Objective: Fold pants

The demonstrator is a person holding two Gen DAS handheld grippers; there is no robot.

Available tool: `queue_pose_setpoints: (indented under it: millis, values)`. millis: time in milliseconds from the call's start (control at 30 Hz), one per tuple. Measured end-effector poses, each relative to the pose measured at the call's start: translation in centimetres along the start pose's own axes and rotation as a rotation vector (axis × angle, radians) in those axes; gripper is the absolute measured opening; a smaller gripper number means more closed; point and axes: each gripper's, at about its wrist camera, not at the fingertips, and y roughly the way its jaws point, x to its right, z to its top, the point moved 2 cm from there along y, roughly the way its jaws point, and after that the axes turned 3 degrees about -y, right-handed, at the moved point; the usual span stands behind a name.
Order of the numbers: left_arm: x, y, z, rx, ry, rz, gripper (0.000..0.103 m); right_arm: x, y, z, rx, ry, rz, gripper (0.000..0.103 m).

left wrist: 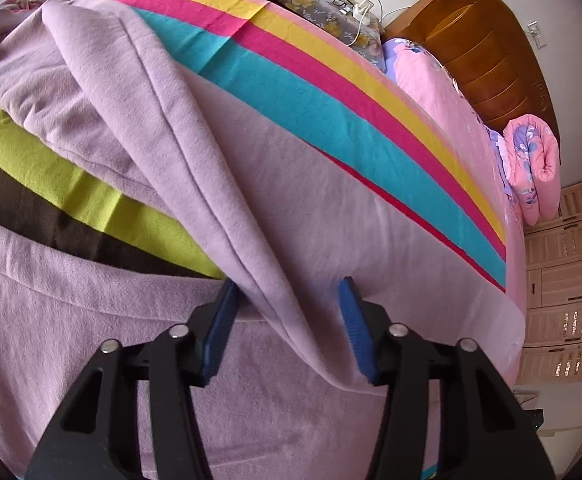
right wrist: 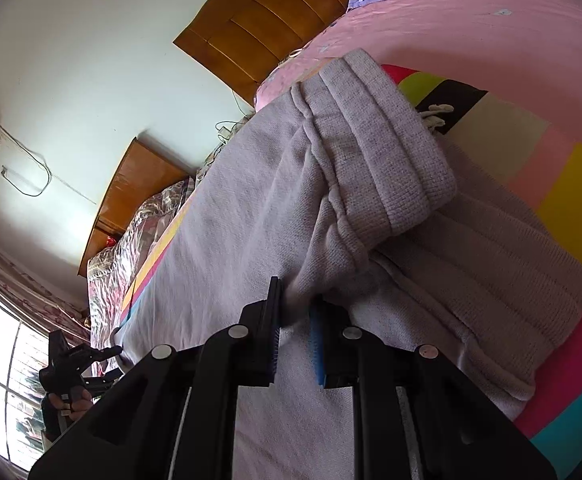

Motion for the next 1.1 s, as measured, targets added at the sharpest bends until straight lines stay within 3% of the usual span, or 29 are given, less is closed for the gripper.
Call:
queue_pose_setpoints:
  millis: [67,100,133,300,367,500,567,633,733,800,867,967,1033,1100]
  values:
    - [-0.2,-0.1,-0.1,0.018,0.016,0.015,0.026,0.0,-0.2,0.1,0.003,-0.007,0.001,0.016]
    - [-0.5,-0.2,-0.1,0.023,0.011,0.016,0.013,0.0,-0.3,0.2,0.006,-0.008,0.002,0.016]
    - [-0.7,-0.4,-0.1,0.037,0.014,0.015,0.008,-0.1,-0.5,0.2,0.01,-0.011,0.003,0.016]
    - [0.2,-5.0,-1.0,0.17,0.052,-0.077,0.007,-2.3,-1.5,2.7,0.025,-0.063,0.009,0.015]
    - [2.2,-7.2,0.4,0.215,0.1,-0.114,0.007,-4.5,-1.4,5.7,0.029,-0.123,0.011,0.014]
    - [5.8,-11.0,4.6,0.23,0.13,-0.233,0.007,-8.2,-1.2,12.5,0.053,-0.136,0.066,0.013]
    - [6.5,-13.7,4.6,0.275,0.153,-0.299,0.007,-9.5,-2.4,13.6,0.084,-0.148,0.095,0.013]
    - [6.2,-16.7,1.7,0.345,0.235,-0.331,0.007,-9.6,-4.2,12.3,0.097,-0.182,0.136,0.013]
    - [3.2,-18.0,-6.5,0.378,0.331,-0.34,0.008,-6.2,-7.0,7.2,0.079,-0.167,0.178,0.013]
    - [-0.1,-16.5,-12.1,0.342,0.354,-0.326,0.009,-1.9,-8.2,2.9,0.048,-0.113,0.144,0.013]
    - [-3.1,-13.1,-15.5,0.247,0.342,-0.295,0.01,1.7,-7.7,-0.8,-0.014,-0.067,0.062,0.013]
    - [-5.6,-8.1,-16.7,0.156,0.298,-0.214,0.01,4.0,-6.3,-3.4,-0.067,-0.051,-0.005,0.013]
    - [-5.5,-6.7,-16.1,0.167,0.312,-0.181,0.01,3.5,-6.4,-3.2,-0.045,-0.066,-0.008,0.013]
    - [-5.0,-6.8,-15.6,0.177,0.289,-0.201,0.01,2.5,-7.0,-2.7,-0.026,-0.082,0.001,0.013]
